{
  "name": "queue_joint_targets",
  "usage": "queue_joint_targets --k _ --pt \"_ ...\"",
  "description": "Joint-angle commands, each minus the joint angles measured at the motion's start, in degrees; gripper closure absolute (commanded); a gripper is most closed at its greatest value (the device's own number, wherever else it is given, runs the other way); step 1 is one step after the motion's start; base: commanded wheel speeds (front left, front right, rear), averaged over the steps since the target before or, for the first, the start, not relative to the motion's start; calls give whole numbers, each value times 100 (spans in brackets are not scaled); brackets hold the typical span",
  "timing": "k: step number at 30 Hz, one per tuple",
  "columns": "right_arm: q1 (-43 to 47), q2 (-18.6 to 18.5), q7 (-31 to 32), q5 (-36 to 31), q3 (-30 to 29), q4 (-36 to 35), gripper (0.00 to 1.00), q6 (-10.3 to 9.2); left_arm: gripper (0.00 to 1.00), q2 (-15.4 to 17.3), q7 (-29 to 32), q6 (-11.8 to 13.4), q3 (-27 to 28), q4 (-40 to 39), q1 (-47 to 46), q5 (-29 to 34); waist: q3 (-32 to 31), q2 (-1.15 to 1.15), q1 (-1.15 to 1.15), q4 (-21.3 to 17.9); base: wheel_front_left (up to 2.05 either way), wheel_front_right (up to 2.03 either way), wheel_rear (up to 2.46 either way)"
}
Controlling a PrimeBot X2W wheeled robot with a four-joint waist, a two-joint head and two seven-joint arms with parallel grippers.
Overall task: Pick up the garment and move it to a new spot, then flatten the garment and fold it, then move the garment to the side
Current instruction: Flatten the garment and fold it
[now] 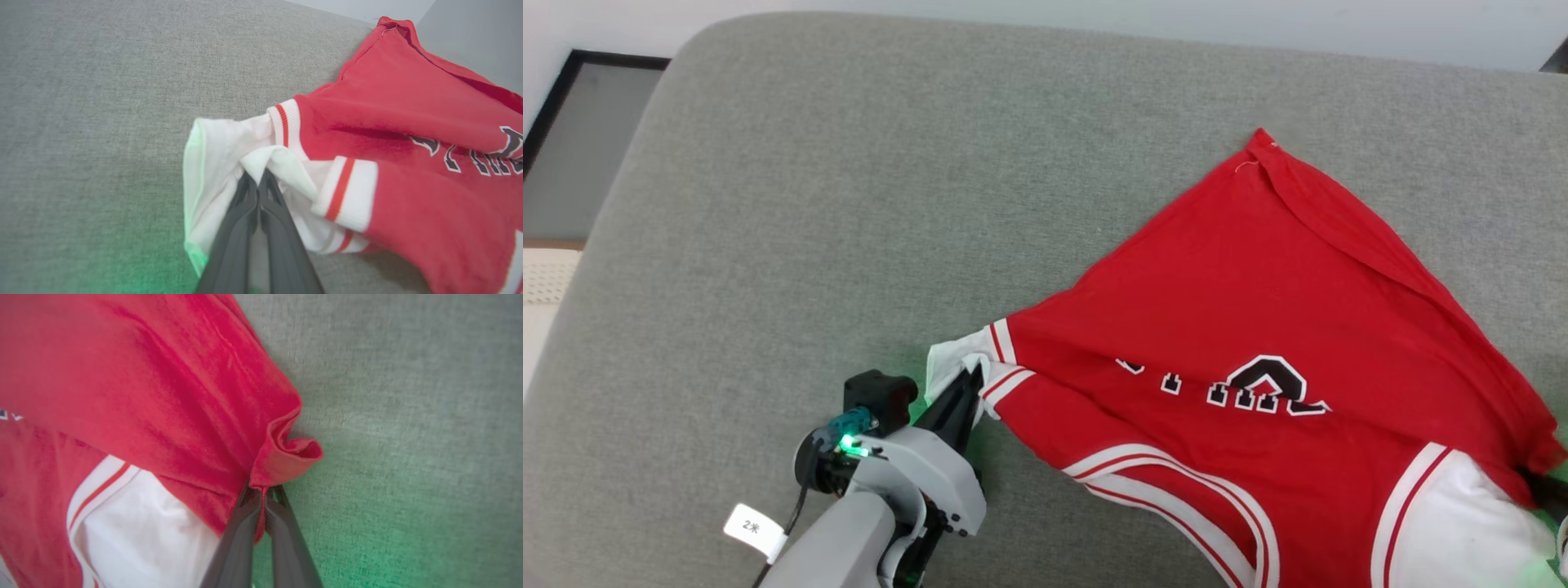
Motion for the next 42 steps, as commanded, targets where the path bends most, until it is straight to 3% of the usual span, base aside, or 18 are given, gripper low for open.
queue_joint_targets --k 1,10,12,13,14,23,30,33,42 --pt "528 288 263 -168 76 182 100 -13 100 -25 10 29 -22 -18 67 -31 26 0 0 -32 0 0 0" --pt "537 698 300 -736 -26 392 100 -19 100 -32 13 30 -50 -35 11 -49 38 0 0 -88 0 0 0" --pt "470 695 174 -891 -73 485 72 -32 100 -34 12 27 -61 -25 13 -52 23 0 0 -92 0 0 0" --pt "429 691 110 -951 -82 522 6 -32 100 -33 10 25 -63 -21 19 -60 12 0 0 -95 0 0 0" --pt "399 696 99 -967 -80 566 0 -34 100 -29 10 26 -65 -18 29 -67 -1 0 0 -99 0 0 0" --pt "525 754 -414 -1010 -442 37 0 -39 100 35 9 88 -25 -45 178 -92 -148 0 0 -175 0 0 0" --pt "689 798 -1387 -1286 -657 -1123 0 -9 100 72 8 118 -1 -119 263 -110 -215 0 0 -211 0 0 0" --pt "646 763 -2048 -1502 -529 -1591 0 -9 100 69 8 121 -8 -146 269 -115 -218 0 0 -195 0 0 0" --pt "31 546 -2941 -1782 355 -2104 0 -9 100 -9 11 115 -60 -165 181 -105 -163 0 0 -40 0 0 0"
